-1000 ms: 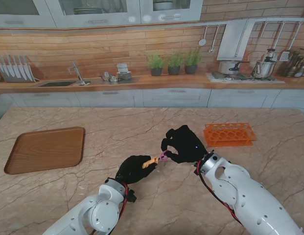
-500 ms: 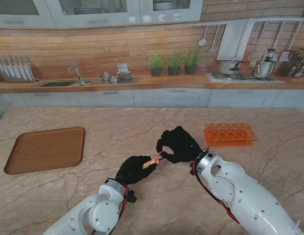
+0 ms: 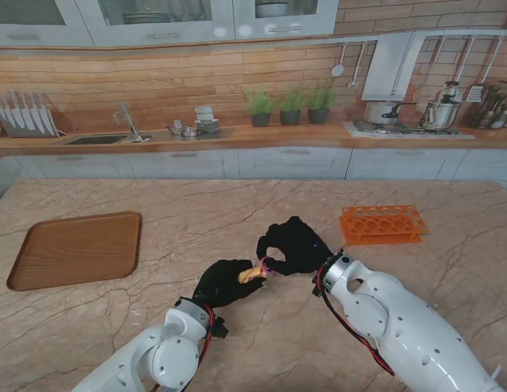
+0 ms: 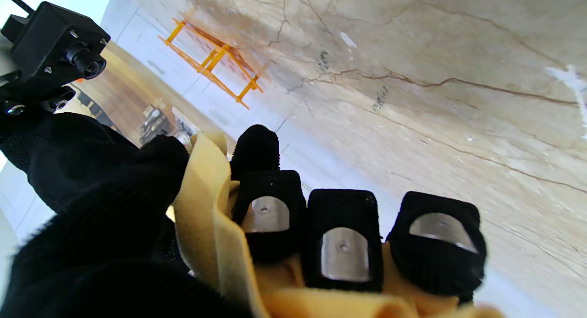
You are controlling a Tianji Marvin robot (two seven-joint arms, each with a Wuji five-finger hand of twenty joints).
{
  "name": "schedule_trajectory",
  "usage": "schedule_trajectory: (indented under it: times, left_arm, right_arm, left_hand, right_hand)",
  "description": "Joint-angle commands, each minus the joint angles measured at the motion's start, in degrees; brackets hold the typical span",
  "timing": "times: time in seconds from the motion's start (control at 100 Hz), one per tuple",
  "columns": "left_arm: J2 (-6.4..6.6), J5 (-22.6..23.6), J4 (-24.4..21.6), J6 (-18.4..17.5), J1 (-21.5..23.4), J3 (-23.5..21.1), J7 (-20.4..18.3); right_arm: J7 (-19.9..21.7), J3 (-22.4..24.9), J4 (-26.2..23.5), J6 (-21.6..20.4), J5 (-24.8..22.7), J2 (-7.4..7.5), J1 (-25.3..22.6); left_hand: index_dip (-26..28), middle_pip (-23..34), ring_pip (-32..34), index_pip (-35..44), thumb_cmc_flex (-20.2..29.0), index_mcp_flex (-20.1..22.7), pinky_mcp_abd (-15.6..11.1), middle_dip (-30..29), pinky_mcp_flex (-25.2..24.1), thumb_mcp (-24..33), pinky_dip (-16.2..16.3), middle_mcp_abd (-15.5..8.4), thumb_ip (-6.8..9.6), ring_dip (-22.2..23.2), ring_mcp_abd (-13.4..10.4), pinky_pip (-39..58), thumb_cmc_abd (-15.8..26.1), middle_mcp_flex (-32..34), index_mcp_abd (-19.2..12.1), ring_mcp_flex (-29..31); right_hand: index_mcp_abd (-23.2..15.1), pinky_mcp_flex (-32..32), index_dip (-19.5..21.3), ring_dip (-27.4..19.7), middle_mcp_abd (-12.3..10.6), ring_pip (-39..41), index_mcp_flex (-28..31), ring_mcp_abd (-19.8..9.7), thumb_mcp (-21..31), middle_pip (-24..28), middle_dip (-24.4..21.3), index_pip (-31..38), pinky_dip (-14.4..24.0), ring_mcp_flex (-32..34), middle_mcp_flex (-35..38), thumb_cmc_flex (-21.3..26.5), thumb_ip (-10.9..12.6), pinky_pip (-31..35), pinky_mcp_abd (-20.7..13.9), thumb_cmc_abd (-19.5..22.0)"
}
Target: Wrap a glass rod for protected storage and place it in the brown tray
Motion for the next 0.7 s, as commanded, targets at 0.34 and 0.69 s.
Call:
schedule_trajectory:
  times: [0.34, 0.69]
  left_arm:
    - [-1.33, 0.1, 0.7, 2.4, 0.0, 0.4, 3.6]
    - [-1.65, -3.0, -1.1, 5.6, 1.0, -0.2, 2.2]
  right_arm:
    - [0.9, -0.5, -1.5, -1.0, 0.7, -0.39, -0.8]
    - [-1.3, -1.7, -0.9, -3.0, -3.3, 0.21, 0.2]
  left_hand:
    - [6.0, -0.1, 2.6, -1.1, -5.3, -4.3, -2.6, 4.3, -2.3, -33.1, 0.5, -6.3, 0.01, 0.8, -6.2, 7.0, 6.5, -0.6, 4.0, 1.1]
    - [5.9, 0.6, 2.6, -2.9, -3.1, -3.4, 2.5, 4.6, -3.4, -32.7, 2.4, -2.7, 1.12, 2.3, -1.6, 4.7, 19.4, -0.5, 5.6, 1.0]
  right_hand:
    - [-1.3, 0.1, -0.8, 0.1, -0.4, -1.3, 3.1, 0.3, 0.5, -0.3, -0.2, -0.2, -0.5, 2.0, 4.8, 1.1, -1.0, 0.0, 0.1, 0.7]
    - [-0.3, 0.4, -1.6, 0.6, -0.3, -1.7, 5.1, 0.7, 2.4, -0.1, 0.1, 0.0, -0.1, 2.5, 6.4, 0.5, -1.3, -0.8, 1.0, -2.4]
